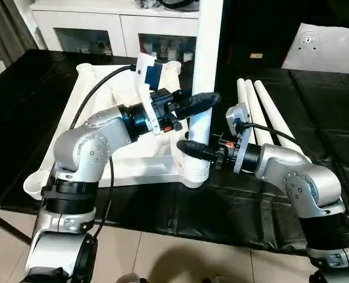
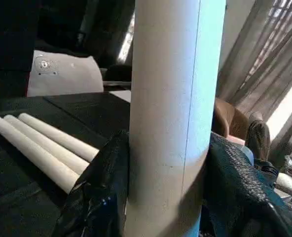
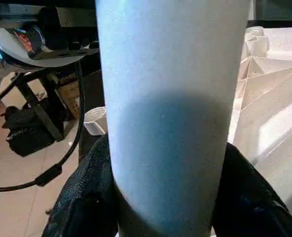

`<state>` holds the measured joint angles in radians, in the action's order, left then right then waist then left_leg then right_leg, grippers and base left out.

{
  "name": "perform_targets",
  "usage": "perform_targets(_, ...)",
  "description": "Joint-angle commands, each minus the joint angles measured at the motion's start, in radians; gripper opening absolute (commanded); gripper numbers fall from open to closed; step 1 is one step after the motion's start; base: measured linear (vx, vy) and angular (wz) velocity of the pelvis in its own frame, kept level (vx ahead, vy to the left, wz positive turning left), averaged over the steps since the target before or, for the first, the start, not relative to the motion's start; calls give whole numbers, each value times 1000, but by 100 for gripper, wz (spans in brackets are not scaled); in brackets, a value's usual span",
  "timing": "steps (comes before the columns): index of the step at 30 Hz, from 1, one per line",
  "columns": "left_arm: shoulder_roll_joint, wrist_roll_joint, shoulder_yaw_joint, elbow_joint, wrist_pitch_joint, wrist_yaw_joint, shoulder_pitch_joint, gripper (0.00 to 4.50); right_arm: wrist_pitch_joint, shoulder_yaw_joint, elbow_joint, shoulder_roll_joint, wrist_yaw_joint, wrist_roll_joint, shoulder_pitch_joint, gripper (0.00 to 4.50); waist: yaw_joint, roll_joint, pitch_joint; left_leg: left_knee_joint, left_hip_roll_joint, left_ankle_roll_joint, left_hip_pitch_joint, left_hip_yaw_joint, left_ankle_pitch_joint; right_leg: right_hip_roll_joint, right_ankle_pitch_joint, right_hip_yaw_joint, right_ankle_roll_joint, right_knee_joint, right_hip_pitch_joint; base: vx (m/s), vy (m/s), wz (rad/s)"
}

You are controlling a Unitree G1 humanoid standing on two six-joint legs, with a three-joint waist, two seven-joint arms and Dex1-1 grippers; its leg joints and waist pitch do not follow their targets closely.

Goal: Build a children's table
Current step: Insert table leg to table base

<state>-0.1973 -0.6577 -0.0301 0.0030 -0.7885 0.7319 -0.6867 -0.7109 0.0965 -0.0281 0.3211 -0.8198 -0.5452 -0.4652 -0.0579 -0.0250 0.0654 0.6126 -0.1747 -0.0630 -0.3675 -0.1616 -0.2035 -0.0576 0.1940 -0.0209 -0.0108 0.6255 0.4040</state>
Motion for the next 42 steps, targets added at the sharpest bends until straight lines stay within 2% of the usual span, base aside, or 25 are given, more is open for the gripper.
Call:
perform_targets(1,9,-35,2,-34,-19,7,2,182,14,0,-5,3,-2,8,-9,193,1,6,-76,-62,-29,23,1,3,-68,-56,109,33,-223,-71,-64,0,0,0)
perform_targets(5,15,-28,-5,-26,-9,-12,-5,182,30,8,-12,9,7,29,-10,193,1,4,-76,-62,-30,23,1,3,-68,-56,107,32,-223,-71,-64,0,0,0)
perform_targets(7,16,0,-2,-14,10,-35,-14,182,38,-1,-13,3,30,38,-12,193,2,8,-76,-62,-30,23,1,3,-67,-55,104,33,-222,-71,-64,0,0,0)
perform_targets(8,17,11,0,-10,18,-44,-19,182,38,-6,-13,-1,40,37,-13,263,2,8,-76,-62,-29,25,1,2,-65,-55,106,33,-221,-72,-64,0,0,0)
perform_targets(10,24,49,-4,10,27,-104,-38,182,40,-40,-2,-30,96,34,-25,264,4,12,-75,-62,-29,21,1,2,-61,-55,111,33,-216,-73,-63,0,0,0)
perform_targets(12,27,76,-4,20,33,-143,-47,182,51,-42,-5,-38,121,48,-27,293,4,9,-76,-62,-29,17,2,3,-66,-56,126,33,-210,-73,-64,0,0,0)
perform_targets(14,30,105,4,17,35,-181,-49,182,60,-42,-11,-53,164,71,-27,306,5,10,-75,-62,-29,15,1,3,-63,-55,125,34,-206,-73,-63,0,0,0)
perform_targets(15,35,114,9,13,33,-204,-49,182,59,-44,-12,-66,195,81,-27,309,7,14,-76,-62,-29,14,0,2,-56,-54,118,33,-201,-73,-63,0,0,0)
perform_targets(18,50,126,12,10,34,-235,-51,182,46,-46,-15,-87,239,91,-28,335,6,13,-77,-61,-28,16,0,2,-47,-55,105,34,-205,-70,-64,0,0,0)
perform_targets(23,88,173,26,8,59,-316,-61,182,-12,-32,-32,-164,365,106,-28,335,9,13,-76,-63,-28,11,-1,3,-53,-55,115,34,-200,-73,-62,0,0,0)
perform_targets(30,92,218,44,10,75,-353,-67,182,-48,-24,-4,-241,481,142,-24,266,11,14,-74,-66,-28,-6,-1,4,-65,-55,130,35,-181,-74,-60,0,0,0)
perform_targets(33,87,245,54,8,87,-362,-69,182,-72,-46,1,-275,547,152,-31,239,13,13,-75,-68,-27,-17,0,4,-62,-55,129,35,-171,-72,-59,0,0,0)
perform_targets(34,87,245,55,8,89,-363,-70,182,-75,-46,0,-277,552,152,-32,239,14,14,-74,-68,-27,-18,0,4,-63,-55,126,35,-170,-73,-59,0,0,0)
perform_targets(36,92,242,52,8,89,-370,-71,182,-86,-44,-1,-284,560,149,-35,212,15,14,-73,-68,-27,-20,0,3,-72,-55,130,36,-168,-73,-59,0,0,0)
perform_targets(42,100,251,56,1,88,-375,-70,182,-89,-48,15,-317,603,161,-41,195,18,13,-73,-69,-27,-22,-1,4,-72,-56,116,36,-169,-73,-59,0,0,0)
